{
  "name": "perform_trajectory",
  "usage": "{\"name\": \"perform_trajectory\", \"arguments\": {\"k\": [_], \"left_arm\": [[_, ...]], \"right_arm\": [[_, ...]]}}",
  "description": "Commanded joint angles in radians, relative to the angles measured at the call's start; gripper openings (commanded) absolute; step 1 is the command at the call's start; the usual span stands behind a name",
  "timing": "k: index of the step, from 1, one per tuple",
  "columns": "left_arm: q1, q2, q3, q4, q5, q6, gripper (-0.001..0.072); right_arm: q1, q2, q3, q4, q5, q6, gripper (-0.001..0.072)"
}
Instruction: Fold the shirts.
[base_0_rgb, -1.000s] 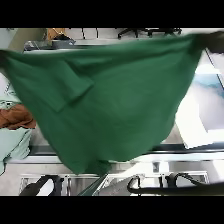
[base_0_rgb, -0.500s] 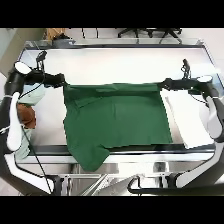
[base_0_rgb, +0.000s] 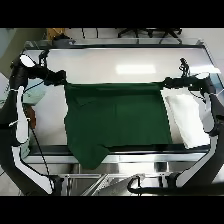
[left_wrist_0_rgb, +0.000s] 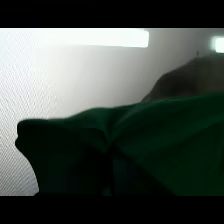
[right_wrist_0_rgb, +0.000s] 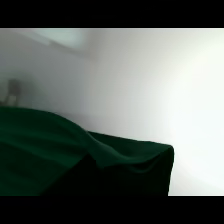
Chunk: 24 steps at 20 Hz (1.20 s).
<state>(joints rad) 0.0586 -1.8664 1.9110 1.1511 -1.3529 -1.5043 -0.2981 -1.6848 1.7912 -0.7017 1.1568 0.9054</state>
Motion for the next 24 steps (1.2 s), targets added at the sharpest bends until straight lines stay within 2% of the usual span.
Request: {"name": "perform_trajectory", "arguments": {"k": [1, 8, 12, 13, 14, 15, 16, 20, 24], "left_arm": [[-0.023, 0.084, -0.173, 0.053, -0.053, -0.036, 0.0015], [-0.053, 0.147, -0.454, 0.061, 0.045, -0.051, 0.0017], [-0.053, 0.146, -0.477, 0.062, 0.127, -0.049, 0.002], [-0.054, 0.147, -0.467, 0.062, 0.13, -0.049, 0.0022], [-0.053, 0.147, -0.447, 0.062, 0.121, -0.049, 0.009], [-0.05, 0.147, -0.423, 0.062, 0.098, -0.049, 0.048], [-0.042, 0.147, -0.393, 0.061, 0.063, -0.072, 0.0696], [0.018, 0.179, -0.297, 0.061, -0.171, -0.099, 0.069], [0.034, 0.397, -0.6, 0.062, -0.179, -0.102, 0.069]], "right_arm": [[-0.003, -0.004, 0.02, -0.153, 0.116, 0.022, 0.0014], [0.003, -0.029, 0.016, -0.208, 0.161, 0.03, 0.0015], [0.013, -0.028, 0.016, -0.203, 0.171, 0.03, 0.0016], [0.02, -0.027, 0.017, -0.204, 0.187, 0.03, 0.0057], [0.022, -0.024, 0.018, -0.204, 0.203, 0.03, 0.019], [0.021, -0.013, 0.019, -0.207, 0.221, 0.036, 0.0256], [0.017, 0.005, 0.019, -0.227, 0.229, 0.069, 0.0257], [-0.044, 0.112, 0.015, -0.34, 0.303, 0.183, 0.026], [-0.134, 0.208, -0.089, -0.338, 0.386, 0.202, 0.0259]]}}
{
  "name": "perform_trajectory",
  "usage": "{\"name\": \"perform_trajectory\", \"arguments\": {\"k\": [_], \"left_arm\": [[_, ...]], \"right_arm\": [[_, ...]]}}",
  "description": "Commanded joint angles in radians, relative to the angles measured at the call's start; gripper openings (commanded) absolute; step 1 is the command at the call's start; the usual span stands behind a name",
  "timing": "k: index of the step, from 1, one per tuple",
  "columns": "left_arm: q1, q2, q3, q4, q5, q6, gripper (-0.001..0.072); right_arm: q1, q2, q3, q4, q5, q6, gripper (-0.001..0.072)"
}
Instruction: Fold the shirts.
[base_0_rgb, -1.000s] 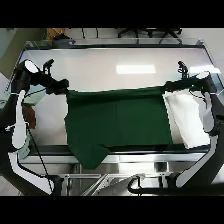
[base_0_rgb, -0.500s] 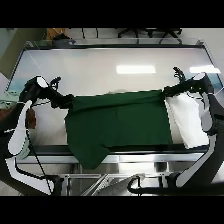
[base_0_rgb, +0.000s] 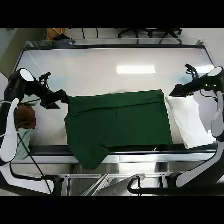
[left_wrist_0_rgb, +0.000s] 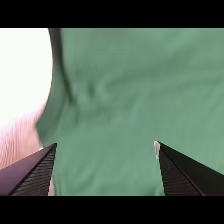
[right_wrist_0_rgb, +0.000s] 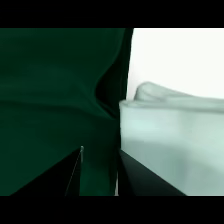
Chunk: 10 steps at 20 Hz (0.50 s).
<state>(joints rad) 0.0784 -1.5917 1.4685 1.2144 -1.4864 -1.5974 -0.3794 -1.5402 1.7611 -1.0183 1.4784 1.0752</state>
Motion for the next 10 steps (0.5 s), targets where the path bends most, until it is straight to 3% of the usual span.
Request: {"name": "perform_trajectory", "arguments": {"k": [1, 6, 10], "left_arm": [[0.014, 0.191, -0.273, -0.002, -0.032, -0.01, 0.069], [0.014, 0.471, -0.767, -0.012, 0.086, -0.028, 0.069], [0.014, 0.596, -0.964, -0.042, 0.204, -0.045, 0.069]], "right_arm": [[-0.075, 0.093, -0.109, -0.021, 0.071, 0.027, 0.0258], [-0.154, 0.217, -0.363, 0.012, -0.048, 0.009, 0.0258], [-0.155, 0.227, -0.452, 0.072, -0.061, 0.005, 0.0258]]}}
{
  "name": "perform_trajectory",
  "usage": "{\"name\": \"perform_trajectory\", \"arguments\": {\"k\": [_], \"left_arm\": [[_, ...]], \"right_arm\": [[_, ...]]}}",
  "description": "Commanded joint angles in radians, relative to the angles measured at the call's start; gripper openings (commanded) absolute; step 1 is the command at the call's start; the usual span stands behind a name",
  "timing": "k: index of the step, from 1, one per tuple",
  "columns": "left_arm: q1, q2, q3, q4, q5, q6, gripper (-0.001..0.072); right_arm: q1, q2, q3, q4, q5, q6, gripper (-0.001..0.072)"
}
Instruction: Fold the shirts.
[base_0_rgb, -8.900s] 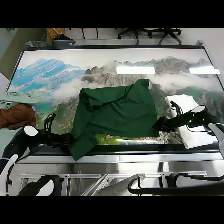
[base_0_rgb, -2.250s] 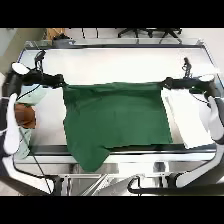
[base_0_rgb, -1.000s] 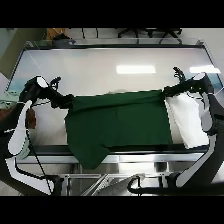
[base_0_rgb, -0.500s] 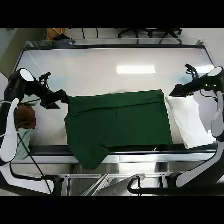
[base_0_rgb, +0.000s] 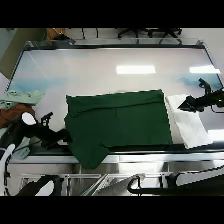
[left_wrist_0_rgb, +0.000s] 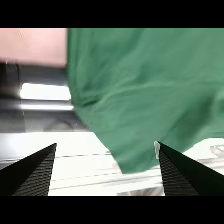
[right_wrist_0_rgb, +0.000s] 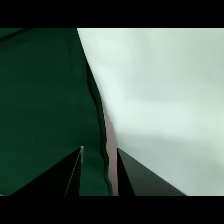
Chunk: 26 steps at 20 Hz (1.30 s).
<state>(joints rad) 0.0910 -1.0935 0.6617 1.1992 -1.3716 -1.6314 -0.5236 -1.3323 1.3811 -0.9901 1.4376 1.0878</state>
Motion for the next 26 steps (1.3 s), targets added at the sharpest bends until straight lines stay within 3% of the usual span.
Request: {"name": "perform_trajectory", "arguments": {"k": [1, 6, 11, 13, 14, 16, 20, 26], "left_arm": [[0.001, 0.12, -0.194, -0.068, 0.125, -0.01, 0.069], [-0.064, 0.132, -0.352, -0.288, 0.346, 0.075, 0.069], [-0.18, -0.001, -0.371, -0.438, 0.386, 0.183, 0.0688], [-0.204, -0.03, -0.348, -0.44, 0.378, 0.202, 0.0434], [-0.207, -0.033, -0.33, -0.441, 0.368, 0.216, 0.0348], [-0.201, -0.012, -0.285, -0.426, 0.349, 0.227, 0.0021], [-0.097, 0.104, -0.191, -0.36, 0.3, 0.235, 0.0018], [0.011, 0.196, -0.111, -0.354, 0.263, 0.275, 0.0018]], "right_arm": [[-0.011, 0.019, -0.083, 0.057, -0.02, -0.01, 0.0258], [-0.011, 0.019, -0.095, 0.079, -0.02, -0.011, 0.0257], [-0.011, 0.023, -0.095, 0.079, -0.016, -0.01, 0.0258], [-0.011, 0.031, -0.095, 0.078, -0.016, -0.01, 0.0258], [-0.011, 0.037, -0.095, 0.072, -0.016, -0.01, 0.0257], [-0.011, 0.047, -0.095, 0.054, -0.002, 0.006, 0.0258], [-0.011, 0.055, -0.125, 0.04, 0.048, 0.036, 0.0297], [-0.011, 0.156, -0.433, -0.06, -0.014, 0.066, 0.0297]]}}
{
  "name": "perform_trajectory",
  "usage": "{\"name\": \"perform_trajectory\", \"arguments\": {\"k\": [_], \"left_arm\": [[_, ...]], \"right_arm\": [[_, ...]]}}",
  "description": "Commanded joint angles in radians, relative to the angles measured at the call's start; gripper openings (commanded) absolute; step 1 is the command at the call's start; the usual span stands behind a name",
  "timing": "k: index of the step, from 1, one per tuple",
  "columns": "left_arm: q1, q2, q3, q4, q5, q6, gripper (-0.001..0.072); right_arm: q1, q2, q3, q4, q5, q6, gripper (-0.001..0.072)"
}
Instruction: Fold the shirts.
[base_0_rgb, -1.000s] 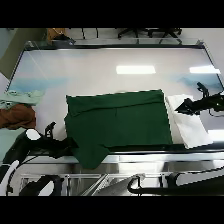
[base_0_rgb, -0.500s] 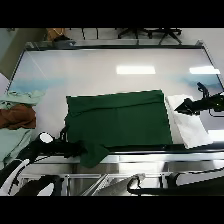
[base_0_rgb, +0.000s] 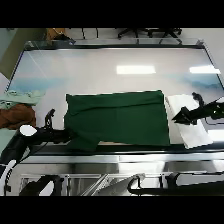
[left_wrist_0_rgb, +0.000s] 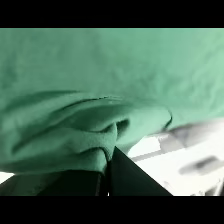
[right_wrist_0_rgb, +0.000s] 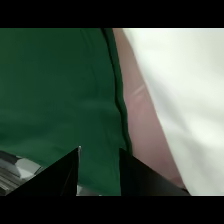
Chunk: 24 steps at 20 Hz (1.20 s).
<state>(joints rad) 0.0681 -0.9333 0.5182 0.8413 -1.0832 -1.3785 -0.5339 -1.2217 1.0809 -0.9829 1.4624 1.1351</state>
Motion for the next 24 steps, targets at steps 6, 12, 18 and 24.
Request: {"name": "perform_trajectory", "arguments": {"k": [6, 12, 18, 24], "left_arm": [[0.034, 0.043, 0.032, 0.003, -0.02, 0.036, 0.0018], [0.034, 0.043, 0.032, 0.003, -0.013, 0.036, 0.0018], [0.034, 0.044, 0.032, 0.007, -0.05, 0.044, 0.0018], [0.035, 0.124, 0.005, 0.08, -0.085, -0.02, 0.0017]], "right_arm": [[0.002, 0.062, -0.345, -0.041, -0.117, 0.013, 0.0357], [0.094, 0.062, -0.39, 0.05, -0.122, -0.02, 0.0353], [0.124, 0.118, -0.386, 0.142, -0.093, -0.019, 0.0016], [0.058, 0.275, -0.386, -0.102, -0.113, 0.185, 0.0015]]}}
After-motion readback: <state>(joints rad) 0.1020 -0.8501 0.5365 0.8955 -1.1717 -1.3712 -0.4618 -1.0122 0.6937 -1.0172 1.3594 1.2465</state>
